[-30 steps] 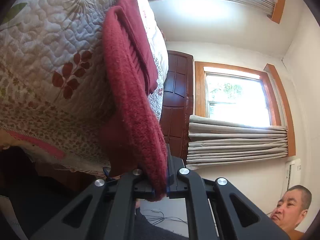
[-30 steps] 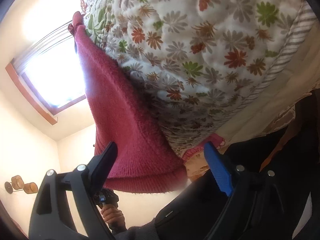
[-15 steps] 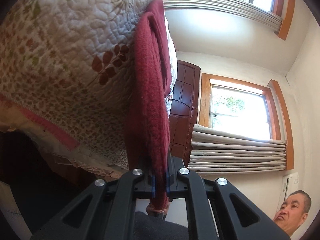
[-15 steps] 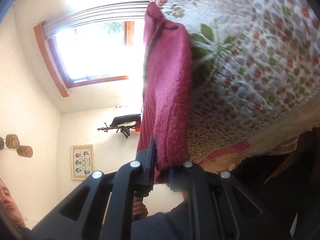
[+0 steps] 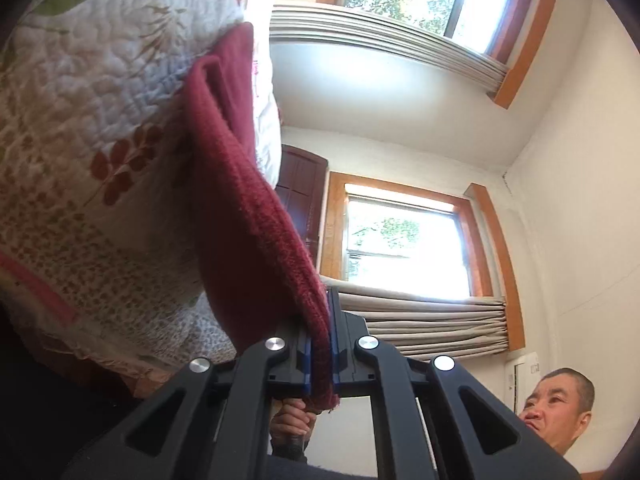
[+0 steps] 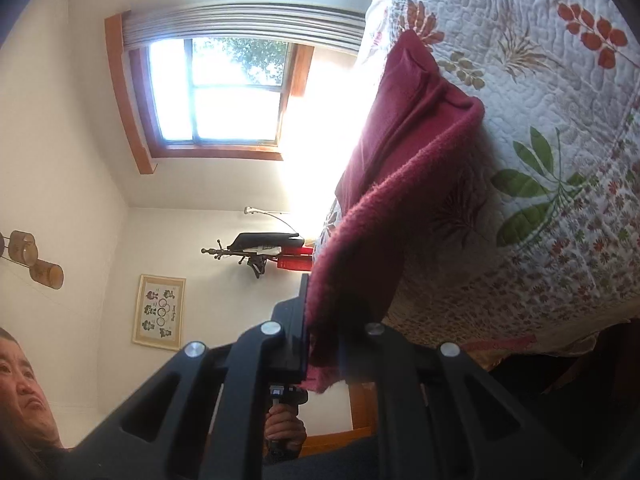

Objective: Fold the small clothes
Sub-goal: 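Grasp the hem with both tools and lift it toward the collar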

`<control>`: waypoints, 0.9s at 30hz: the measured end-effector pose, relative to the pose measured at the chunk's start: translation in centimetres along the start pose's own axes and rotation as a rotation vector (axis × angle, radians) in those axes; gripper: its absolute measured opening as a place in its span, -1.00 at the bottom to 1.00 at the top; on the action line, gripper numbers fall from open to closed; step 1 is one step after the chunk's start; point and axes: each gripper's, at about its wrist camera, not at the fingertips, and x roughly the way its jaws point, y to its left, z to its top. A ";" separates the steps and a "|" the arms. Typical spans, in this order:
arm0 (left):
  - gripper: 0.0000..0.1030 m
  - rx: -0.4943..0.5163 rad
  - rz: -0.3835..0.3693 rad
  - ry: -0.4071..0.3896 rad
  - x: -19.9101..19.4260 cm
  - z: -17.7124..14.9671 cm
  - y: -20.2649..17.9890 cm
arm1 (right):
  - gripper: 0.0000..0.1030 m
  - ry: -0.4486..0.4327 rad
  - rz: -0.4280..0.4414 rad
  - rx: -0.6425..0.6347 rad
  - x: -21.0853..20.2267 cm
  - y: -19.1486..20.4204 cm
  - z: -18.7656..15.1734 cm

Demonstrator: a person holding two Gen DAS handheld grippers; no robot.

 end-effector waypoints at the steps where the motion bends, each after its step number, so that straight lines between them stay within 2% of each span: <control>1: -0.89 0.003 -0.013 0.000 0.5 0.7 -0.5 | -0.82 -0.009 0.002 -0.005 0.1 0.7 0.5; 11: -0.89 -0.016 -0.092 -0.009 4.3 8.2 -3.1 | -0.82 -0.068 -0.054 -0.027 3.7 4.1 5.3; 20: -0.89 -0.062 -0.025 -0.029 8.0 16.8 -1.2 | -0.82 -0.092 -0.184 -0.017 8.8 4.5 12.0; 27: -0.89 -0.104 0.088 -0.045 11.4 22.2 1.6 | -0.82 -0.043 -0.289 0.015 14.3 1.6 17.9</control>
